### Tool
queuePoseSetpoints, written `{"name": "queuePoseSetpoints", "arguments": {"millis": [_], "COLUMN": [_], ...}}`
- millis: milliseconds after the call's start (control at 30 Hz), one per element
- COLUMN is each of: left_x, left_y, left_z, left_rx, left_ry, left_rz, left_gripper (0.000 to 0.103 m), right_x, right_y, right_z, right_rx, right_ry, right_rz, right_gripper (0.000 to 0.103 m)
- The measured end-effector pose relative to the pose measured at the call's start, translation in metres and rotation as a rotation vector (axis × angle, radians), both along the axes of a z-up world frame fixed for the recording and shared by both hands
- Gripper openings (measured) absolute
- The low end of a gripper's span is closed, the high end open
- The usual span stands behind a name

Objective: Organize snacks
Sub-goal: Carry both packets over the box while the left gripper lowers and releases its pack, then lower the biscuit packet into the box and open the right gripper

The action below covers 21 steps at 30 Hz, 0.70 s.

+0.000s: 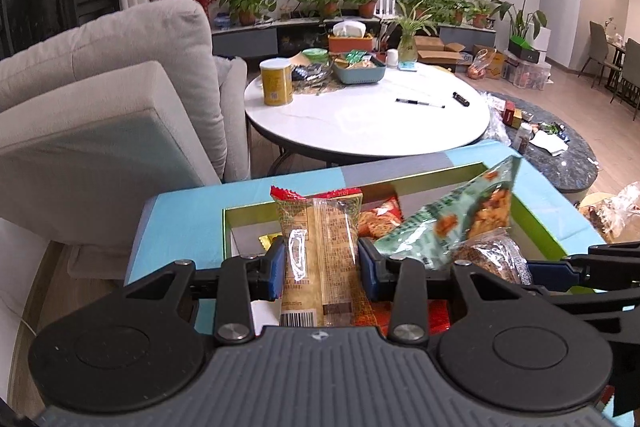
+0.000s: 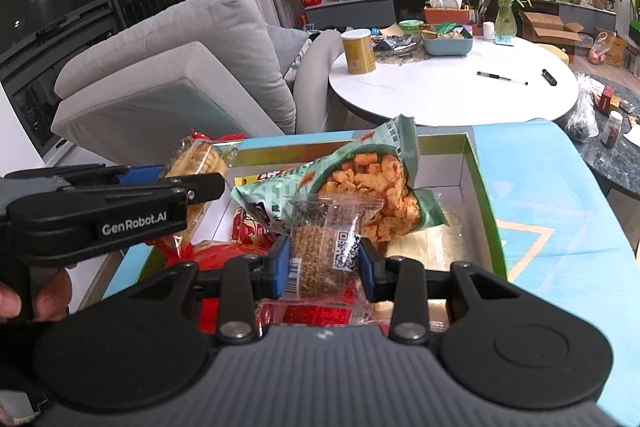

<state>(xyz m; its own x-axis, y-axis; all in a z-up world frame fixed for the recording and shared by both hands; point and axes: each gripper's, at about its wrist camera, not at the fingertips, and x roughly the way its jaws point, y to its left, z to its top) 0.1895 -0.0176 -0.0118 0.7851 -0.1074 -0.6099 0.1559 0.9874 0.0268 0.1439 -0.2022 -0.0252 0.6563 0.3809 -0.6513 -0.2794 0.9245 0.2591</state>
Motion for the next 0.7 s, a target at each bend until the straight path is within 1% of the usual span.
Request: {"name": "queuePoseSetpoints", "arguments": {"millis": [200, 300, 333, 367, 433, 500, 533, 567, 700], "left_x": [0.014, 0.017, 0.016, 0.015, 0.010, 0.004, 0.001, -0.002, -0.014], "left_y": [0.002, 0.005, 0.006, 0.007, 0.009, 0.008, 0.007, 0.007, 0.008], "left_z": [-0.017, -0.021, -0.021, -0.020, -0.017, -0.012, -0.010, -0.008, 0.000], "left_rx": [0.003, -0.005, -0.012, -0.017, -0.009, 0.011, 0.017, 0.017, -0.005], "left_ry": [0.048, 0.062, 0.062, 0.059, 0.040, 0.011, 0.001, -0.008, -0.026], "left_rz": [0.024, 0.048, 0.051, 0.051, 0.054, 0.059, 0.059, 0.059, 0.047], "left_gripper": [0.035, 0.038, 0.043, 0.051, 0.061, 0.062, 0.064, 0.066, 0.067], "right_x": [0.015, 0.022, 0.023, 0.025, 0.023, 0.020, 0.017, 0.015, 0.001], "right_y": [0.006, 0.011, 0.012, 0.012, 0.010, 0.008, 0.007, 0.006, 0.001], "right_z": [-0.008, -0.011, -0.011, -0.012, -0.012, -0.010, -0.008, -0.006, 0.002], "right_rx": [-0.008, -0.027, -0.030, -0.029, -0.018, -0.008, -0.005, -0.004, -0.003], "right_ry": [0.029, 0.028, 0.030, 0.034, 0.033, 0.027, 0.021, 0.016, -0.013], "right_rz": [0.008, -0.001, -0.007, -0.012, -0.017, -0.012, -0.014, -0.016, -0.023], "right_gripper": [0.071, 0.071, 0.072, 0.072, 0.074, 0.074, 0.074, 0.075, 0.079]}}
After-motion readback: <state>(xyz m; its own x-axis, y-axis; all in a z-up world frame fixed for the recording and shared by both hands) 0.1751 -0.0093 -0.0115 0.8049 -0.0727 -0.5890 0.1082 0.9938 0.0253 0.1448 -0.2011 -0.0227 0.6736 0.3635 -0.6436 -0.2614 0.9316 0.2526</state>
